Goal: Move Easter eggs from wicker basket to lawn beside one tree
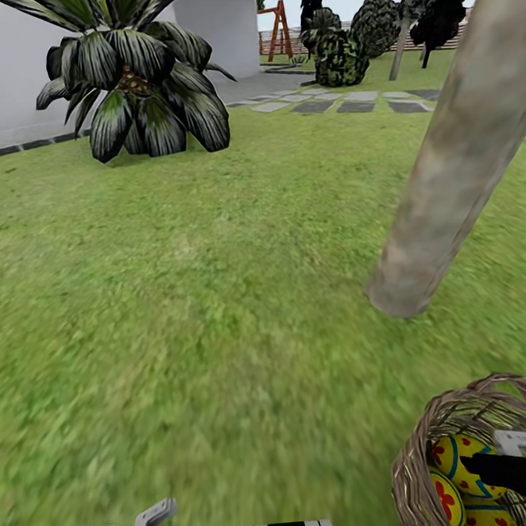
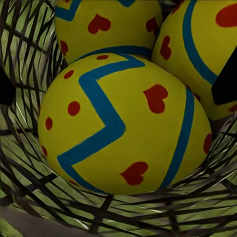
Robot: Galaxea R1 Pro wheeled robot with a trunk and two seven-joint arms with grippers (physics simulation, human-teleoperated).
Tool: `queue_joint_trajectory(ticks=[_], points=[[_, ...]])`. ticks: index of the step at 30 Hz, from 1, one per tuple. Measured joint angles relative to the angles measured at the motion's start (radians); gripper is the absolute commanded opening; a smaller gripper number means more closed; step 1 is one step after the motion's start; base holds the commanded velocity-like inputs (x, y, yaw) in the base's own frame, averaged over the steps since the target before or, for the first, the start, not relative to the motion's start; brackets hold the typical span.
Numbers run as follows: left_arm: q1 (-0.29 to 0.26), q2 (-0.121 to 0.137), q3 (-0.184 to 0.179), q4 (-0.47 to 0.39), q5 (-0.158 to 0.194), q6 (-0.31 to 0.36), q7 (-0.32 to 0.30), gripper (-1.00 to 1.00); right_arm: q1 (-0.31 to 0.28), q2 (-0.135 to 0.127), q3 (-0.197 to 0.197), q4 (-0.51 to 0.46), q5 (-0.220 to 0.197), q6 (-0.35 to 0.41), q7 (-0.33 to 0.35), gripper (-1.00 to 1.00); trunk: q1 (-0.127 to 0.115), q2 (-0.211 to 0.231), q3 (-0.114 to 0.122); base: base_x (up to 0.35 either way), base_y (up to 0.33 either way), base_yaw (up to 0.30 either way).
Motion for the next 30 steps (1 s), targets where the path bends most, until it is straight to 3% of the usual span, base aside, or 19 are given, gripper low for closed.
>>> queue_joint_trajectory(ticks=[17, 22, 30], points=[[0.0, 0.0, 0.0, 0.006, -0.001, -0.016, 0.001, 1.0, 0.0, 0.001, 0.0, -0.039, 0.0, -0.007, 0.002, 1.0, 0.008, -0.004, -0.066, 0.0, 0.0, 0.0], [0.0, 0.0, -0.001, 0.006, -0.001, -0.016, 0.001, 1.0, 0.0, 0.001, -0.001, -0.039, -0.001, -0.069, 0.002, 1.0, 0.008, -0.004, -0.066, 0.0, 0.0, 0.0], [0.0, 0.0, -0.001, 0.006, -0.001, -0.018, 0.001, 1.0, 0.0, 0.005, 0.0, -0.103, -0.022, -0.084, 0.003, 1.0, 0.008, -0.004, -0.066, 0.0, 0.0, 0.0]])
